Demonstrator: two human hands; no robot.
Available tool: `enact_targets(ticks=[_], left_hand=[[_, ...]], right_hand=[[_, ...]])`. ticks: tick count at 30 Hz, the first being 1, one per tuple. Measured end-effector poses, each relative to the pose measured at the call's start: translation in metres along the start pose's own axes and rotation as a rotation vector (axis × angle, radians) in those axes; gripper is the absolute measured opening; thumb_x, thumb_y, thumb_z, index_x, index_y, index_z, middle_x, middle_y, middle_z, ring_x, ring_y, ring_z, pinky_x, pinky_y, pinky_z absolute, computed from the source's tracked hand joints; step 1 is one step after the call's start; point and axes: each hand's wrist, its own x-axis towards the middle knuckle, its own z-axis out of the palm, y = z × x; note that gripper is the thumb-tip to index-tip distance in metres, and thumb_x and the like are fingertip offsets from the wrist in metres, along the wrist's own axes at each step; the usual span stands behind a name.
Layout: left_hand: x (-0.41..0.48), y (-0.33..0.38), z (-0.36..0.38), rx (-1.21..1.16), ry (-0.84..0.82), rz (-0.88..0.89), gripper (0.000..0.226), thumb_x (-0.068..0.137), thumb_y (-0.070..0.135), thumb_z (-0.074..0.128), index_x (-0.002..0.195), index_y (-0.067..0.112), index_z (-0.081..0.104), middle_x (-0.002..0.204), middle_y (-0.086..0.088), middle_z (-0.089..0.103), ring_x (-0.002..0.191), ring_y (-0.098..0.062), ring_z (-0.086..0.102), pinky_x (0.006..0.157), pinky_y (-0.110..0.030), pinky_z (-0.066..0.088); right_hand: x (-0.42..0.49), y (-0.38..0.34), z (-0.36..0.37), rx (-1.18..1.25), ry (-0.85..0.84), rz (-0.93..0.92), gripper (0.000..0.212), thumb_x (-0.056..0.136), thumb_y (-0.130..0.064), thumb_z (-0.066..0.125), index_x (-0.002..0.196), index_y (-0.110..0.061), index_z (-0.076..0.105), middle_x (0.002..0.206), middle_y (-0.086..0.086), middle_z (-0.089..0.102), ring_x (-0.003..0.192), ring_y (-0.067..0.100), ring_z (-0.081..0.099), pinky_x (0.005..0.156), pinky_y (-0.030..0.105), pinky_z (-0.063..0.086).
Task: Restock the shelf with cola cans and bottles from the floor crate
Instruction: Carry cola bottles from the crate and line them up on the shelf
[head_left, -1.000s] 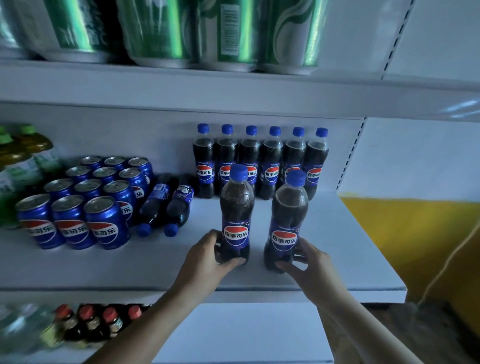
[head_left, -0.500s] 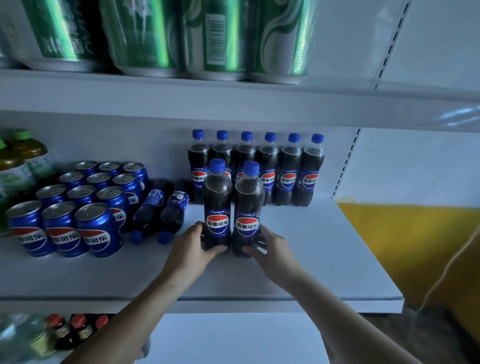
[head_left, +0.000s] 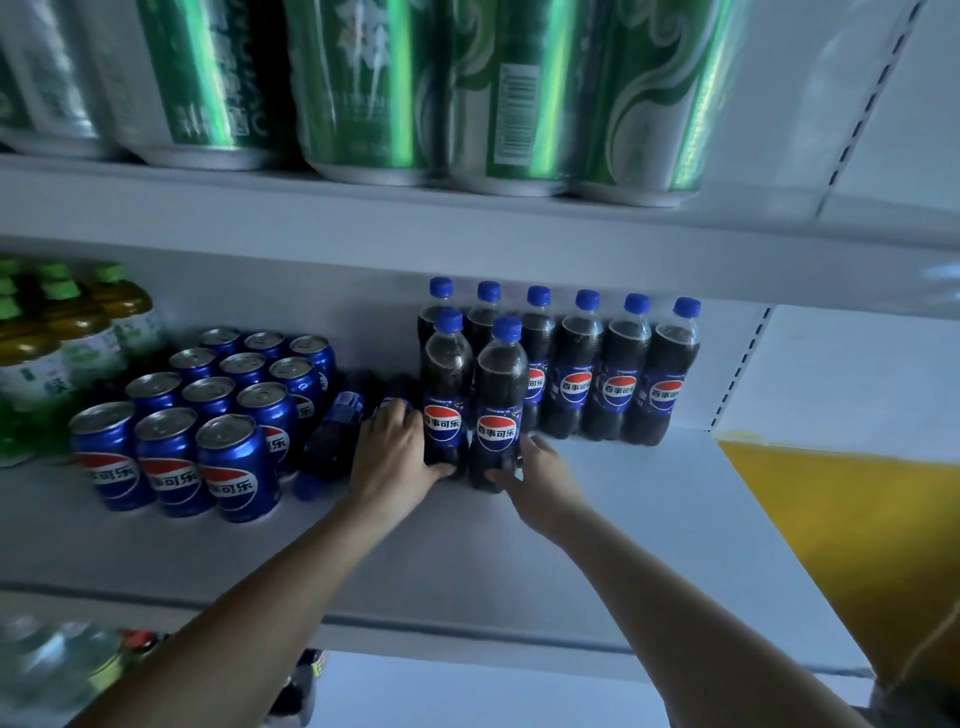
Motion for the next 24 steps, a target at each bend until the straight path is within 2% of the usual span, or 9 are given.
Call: enact_targets(ticks=[4,11,21,22,24], left_hand=[[0.017,-0.005,0.001,0.064,-0.058,-0.005,0.070,0.071,0.059,0.080,0.114,0.008,0.060,0.121,-0.009,0.053,0.119,-0.029,0.050,0.102,-0.042,0.039],[0.040,-0.015,0.004,0.125,-0.107,-0.012,0.071,0.076,0.060,0.076,0.122,0.010,0.057,0.128,-0.007,0.051,0.125,-0.028,0.047,0.105,-0.043,0.034],[0.041,-0.016,0.006,0.134,-0.093,-0.011,0.068,0.077,0.058,0.076,0.121,0.010,0.056,0.129,-0.009,0.050,0.125,-0.030,0.047,0.106,-0.044,0.034],[0.036,-0.015,0.005,0.106,-0.078,-0.025,0.066,0.077,0.056,0.077,0.120,0.010,0.056,0.128,-0.009,0.049,0.124,-0.030,0.048,0.105,-0.044,0.036],[0.019,-0.011,0.003,-0.031,-0.002,-0.064,0.065,0.075,0.052,0.081,0.120,0.012,0.057,0.126,-0.008,0.050,0.121,-0.031,0.051,0.104,-0.044,0.039]], right_hand=[[0.017,-0.006,0.005,-0.069,0.005,0.016,0.041,0.091,-0.042,0.067,0.121,-0.017,0.058,0.121,0.005,0.061,0.108,0.029,0.063,0.089,0.044,0.055],[0.046,-0.013,0.013,-0.113,0.010,0.059,0.040,0.094,-0.044,0.064,0.117,-0.012,0.056,0.119,0.006,0.057,0.107,0.030,0.061,0.087,0.041,0.052],[0.052,-0.012,0.017,-0.104,0.012,0.101,0.041,0.094,-0.047,0.063,0.117,-0.014,0.058,0.119,0.006,0.061,0.107,0.028,0.061,0.085,0.039,0.052],[0.048,-0.010,0.018,-0.108,0.010,0.118,0.044,0.094,-0.050,0.062,0.119,-0.013,0.058,0.121,0.007,0.061,0.110,0.029,0.060,0.087,0.040,0.052],[0.034,-0.003,0.022,-0.082,0.039,0.147,0.064,0.093,-0.057,0.060,0.137,-0.011,0.049,0.136,0.009,0.055,0.126,0.030,0.053,0.101,0.044,0.047]])
